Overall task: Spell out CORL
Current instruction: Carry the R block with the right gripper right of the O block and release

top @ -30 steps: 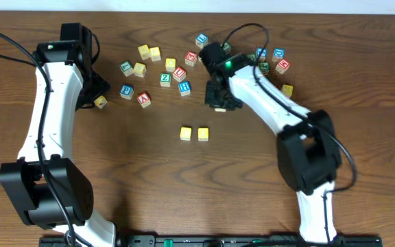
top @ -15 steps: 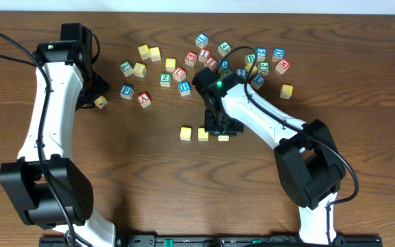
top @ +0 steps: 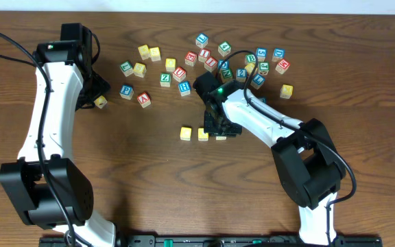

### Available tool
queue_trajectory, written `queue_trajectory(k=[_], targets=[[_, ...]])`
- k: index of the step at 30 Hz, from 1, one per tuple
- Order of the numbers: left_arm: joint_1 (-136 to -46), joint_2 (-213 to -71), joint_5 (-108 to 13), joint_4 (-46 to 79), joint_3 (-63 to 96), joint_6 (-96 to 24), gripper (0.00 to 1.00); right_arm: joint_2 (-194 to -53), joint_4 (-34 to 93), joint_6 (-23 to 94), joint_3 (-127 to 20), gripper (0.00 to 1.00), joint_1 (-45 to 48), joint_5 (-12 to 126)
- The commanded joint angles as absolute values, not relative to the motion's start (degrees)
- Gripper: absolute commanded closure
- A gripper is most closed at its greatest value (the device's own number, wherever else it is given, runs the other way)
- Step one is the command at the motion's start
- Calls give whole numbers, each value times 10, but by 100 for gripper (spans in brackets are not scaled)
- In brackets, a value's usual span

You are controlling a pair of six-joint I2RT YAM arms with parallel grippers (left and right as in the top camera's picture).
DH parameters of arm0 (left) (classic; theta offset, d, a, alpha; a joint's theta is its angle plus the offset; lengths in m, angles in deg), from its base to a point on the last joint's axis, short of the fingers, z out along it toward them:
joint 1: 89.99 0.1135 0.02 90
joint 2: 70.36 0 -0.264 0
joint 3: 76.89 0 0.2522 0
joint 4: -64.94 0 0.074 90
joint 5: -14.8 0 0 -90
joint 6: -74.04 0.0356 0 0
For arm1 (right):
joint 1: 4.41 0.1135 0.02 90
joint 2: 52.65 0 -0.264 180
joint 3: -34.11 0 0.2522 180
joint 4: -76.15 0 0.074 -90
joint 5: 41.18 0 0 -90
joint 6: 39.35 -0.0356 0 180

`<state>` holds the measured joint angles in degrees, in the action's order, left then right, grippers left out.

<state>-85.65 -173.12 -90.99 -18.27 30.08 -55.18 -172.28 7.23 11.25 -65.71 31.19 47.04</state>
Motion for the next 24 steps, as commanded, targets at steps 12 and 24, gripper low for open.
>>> queue_trajectory(k=[12,24], targets=[[-857,-1737,-922,-186,296,-559,1,-1730,63,110,-655,62,315,491],[-857,-1737,-922,-186,296,-559,1,-1730,64,110,-655,47,301,479]])
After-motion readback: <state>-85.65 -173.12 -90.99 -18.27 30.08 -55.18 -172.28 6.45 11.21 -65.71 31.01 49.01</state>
